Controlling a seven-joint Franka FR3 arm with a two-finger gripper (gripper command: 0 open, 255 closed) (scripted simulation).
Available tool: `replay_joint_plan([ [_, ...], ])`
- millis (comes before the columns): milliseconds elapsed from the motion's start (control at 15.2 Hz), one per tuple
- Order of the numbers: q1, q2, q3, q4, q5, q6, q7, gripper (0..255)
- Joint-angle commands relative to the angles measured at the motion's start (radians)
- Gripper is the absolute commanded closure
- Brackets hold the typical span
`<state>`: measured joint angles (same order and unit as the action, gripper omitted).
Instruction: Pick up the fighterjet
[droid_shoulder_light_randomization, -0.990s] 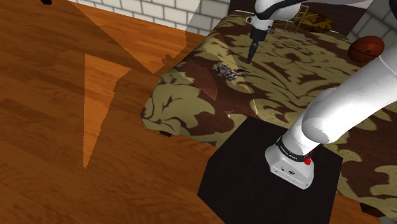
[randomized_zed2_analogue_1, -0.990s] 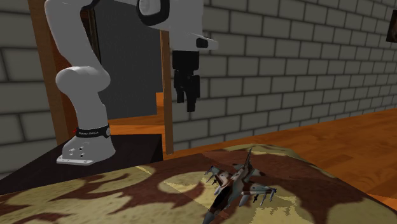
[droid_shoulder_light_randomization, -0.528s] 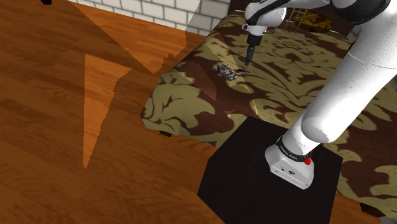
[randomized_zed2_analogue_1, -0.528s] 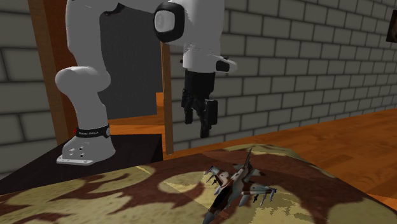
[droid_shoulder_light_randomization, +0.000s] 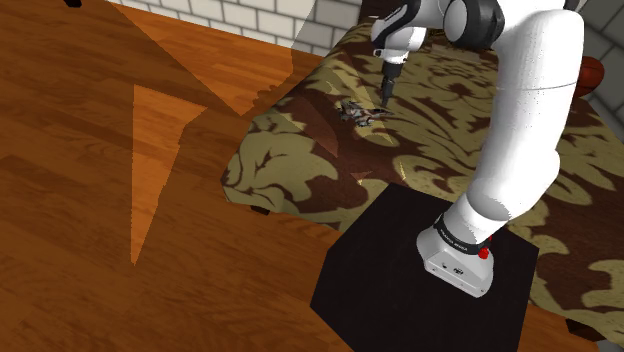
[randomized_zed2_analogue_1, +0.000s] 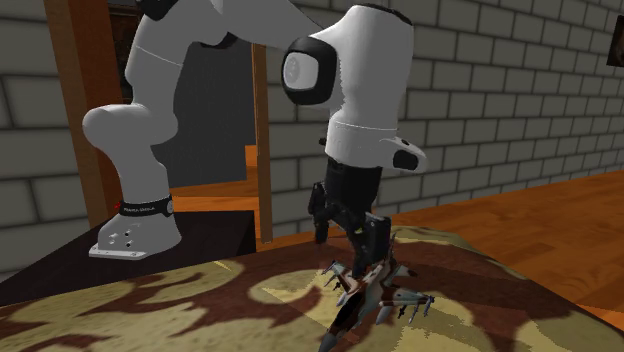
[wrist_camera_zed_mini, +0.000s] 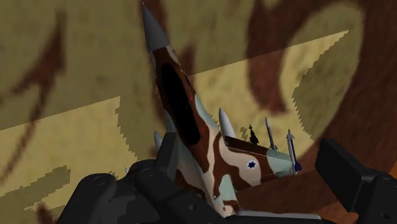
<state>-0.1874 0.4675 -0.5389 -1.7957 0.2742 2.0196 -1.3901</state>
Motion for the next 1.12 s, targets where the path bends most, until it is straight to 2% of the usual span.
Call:
replay_joint_plan([
  [0, -0.041, 0.086, 0.019, 0.079, 0.025, -0.011, -0.048, 0],
  [132, -0.074, 0.155, 0.035, 0.155, 0.039, -0.029, -0.076, 0],
  [726, -0.088, 0.215, 0.057, 0.142, 0.068, 0.039, -0.091, 0],
  [792, -0.088, 0.215, 0.057, 0.143, 0.068, 0.038, -0.091, 255],
  [1056, -0.088, 0.215, 0.057, 0.141, 0.068, 0.040, -0.091, 255],
])
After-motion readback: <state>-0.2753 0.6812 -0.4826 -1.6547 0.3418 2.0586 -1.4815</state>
